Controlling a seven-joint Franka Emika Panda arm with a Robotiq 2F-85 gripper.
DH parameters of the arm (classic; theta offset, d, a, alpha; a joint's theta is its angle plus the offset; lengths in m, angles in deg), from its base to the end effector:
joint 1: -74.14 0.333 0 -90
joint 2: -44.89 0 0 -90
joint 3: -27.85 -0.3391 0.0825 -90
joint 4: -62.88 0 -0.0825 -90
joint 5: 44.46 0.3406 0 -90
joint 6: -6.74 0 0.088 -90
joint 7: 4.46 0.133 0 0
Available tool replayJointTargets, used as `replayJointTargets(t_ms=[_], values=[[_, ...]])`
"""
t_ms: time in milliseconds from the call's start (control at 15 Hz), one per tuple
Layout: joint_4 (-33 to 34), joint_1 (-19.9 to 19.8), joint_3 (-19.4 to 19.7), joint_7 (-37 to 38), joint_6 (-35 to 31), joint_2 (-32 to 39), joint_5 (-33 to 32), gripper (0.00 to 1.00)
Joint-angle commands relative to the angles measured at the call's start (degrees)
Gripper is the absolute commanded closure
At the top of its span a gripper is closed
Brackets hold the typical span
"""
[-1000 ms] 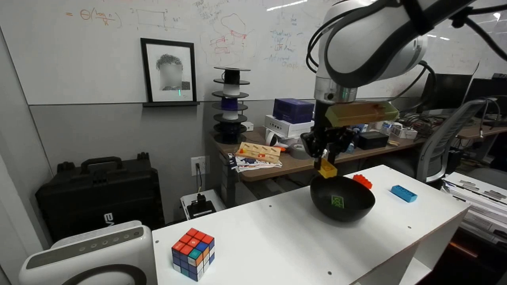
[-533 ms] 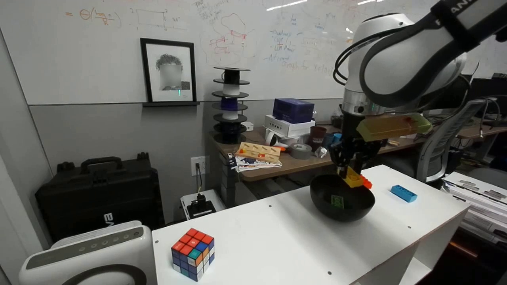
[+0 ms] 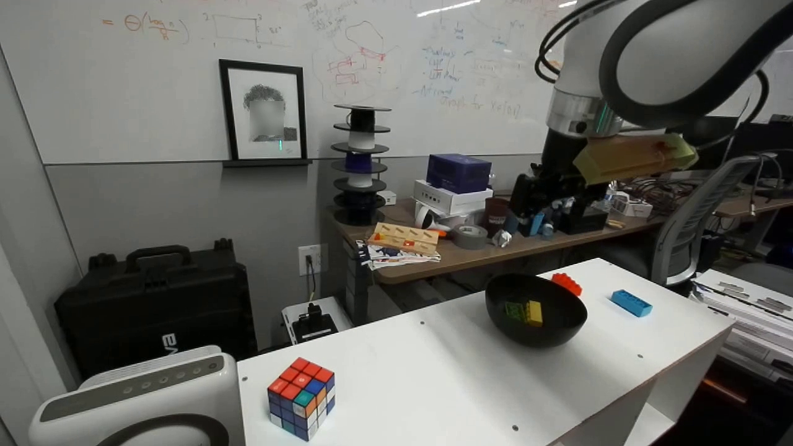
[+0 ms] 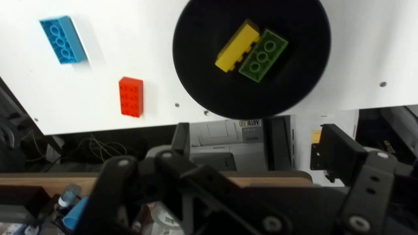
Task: Put the green, yellow, orange and blue lego bricks in the black bowl
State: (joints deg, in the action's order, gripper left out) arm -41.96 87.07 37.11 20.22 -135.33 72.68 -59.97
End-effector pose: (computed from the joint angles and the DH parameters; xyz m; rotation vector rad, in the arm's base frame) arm 0.6448 0.0484 0.3119 2.9077 -0.2059 0.3257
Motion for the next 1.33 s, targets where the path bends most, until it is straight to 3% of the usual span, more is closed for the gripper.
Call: replayJointTargets(t_ms=[0, 200, 267, 400, 1133, 1200, 1267], values=[[-0.5, 4.9, -1.5, 3.4, 2.7, -5.8, -4.9, 0.00], [1.3, 7.0, -5.1, 3.9, 5.7, -7.7, -5.7, 0.00], [0.7, 5.1, -5.0, 3.3, 4.0, -6.0, -5.1, 0.00], [1.1, 6.1, -6.6, 3.7, 5.3, -7.1, -5.1, 0.00], [1.0, 5.6, -6.5, 3.7, 5.5, -7.2, -5.0, 0.00], [1.3, 5.4, -5.1, 3.3, 3.9, -7.4, -8.2, 0.00], [1.4, 4.0, -5.5, 1.9, 4.1, -8.0, -6.6, 0.00]])
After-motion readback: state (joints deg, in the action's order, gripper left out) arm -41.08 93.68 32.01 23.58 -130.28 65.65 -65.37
